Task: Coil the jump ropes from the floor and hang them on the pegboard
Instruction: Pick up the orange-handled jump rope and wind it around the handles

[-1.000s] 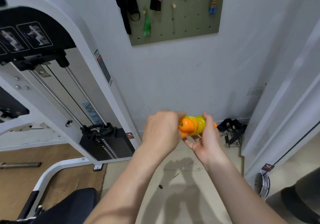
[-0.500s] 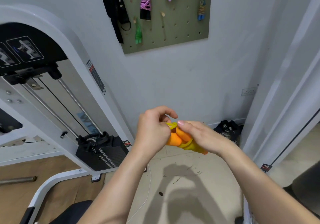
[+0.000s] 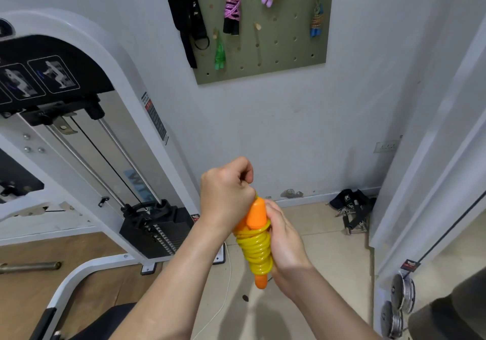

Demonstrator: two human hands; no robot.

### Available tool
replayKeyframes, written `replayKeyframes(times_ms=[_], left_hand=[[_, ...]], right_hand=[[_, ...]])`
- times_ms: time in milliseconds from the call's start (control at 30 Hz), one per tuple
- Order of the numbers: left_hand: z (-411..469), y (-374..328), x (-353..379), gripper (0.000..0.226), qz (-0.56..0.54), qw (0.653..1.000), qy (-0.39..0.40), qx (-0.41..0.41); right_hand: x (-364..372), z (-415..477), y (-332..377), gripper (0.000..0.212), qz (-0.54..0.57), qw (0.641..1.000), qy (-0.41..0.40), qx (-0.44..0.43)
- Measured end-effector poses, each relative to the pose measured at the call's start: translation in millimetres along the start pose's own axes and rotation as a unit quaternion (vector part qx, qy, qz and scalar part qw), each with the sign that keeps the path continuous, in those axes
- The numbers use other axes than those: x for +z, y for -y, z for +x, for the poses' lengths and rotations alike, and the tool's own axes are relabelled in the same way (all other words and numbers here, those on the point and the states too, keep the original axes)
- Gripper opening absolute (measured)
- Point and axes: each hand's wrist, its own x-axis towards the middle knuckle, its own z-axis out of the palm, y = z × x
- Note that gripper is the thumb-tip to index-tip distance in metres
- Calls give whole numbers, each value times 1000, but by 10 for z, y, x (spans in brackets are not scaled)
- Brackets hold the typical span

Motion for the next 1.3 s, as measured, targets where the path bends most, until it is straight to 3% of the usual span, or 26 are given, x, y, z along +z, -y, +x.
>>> replayKeyframes(times_ms=[200,367,467,567,700,800,867,1000,1133,1300], left_hand=[[129,-50,29,23,-95,989,-110,-2],[197,-40,31,30,-228,951,-178,-108],[217,-69,-24,29,-286,934,-156,-145],[245,-79,-115,32,-300,941,-82,-131],[315,-107,-275,38,-339,921,-41,-186],[300,-109,-385,18,-366,896,52,-248],[274,-87,-449,5,-420,863,120,-255],[227,-62,-494,11,-522,801,205,-209],[281,-170,-452,29,-556,788,154,-216],[473,-291,-376,38,-578,762,117,-269]], right_hand=[[156,50,-13,27,32,995,-83,-45],[192,98,4,23,52,995,-66,-44],[88,121,86,23,1,998,33,-54],[-37,219,270,47,-91,985,125,-73],[-116,307,606,41,-193,962,117,-153],[-191,335,755,47,-318,921,43,-220],[-240,317,846,56,-424,868,-4,-260],[-252,296,943,62,-535,779,-49,-325],[-195,278,942,69,-564,708,-101,-413],[-98,276,928,82,-561,661,-165,-471]])
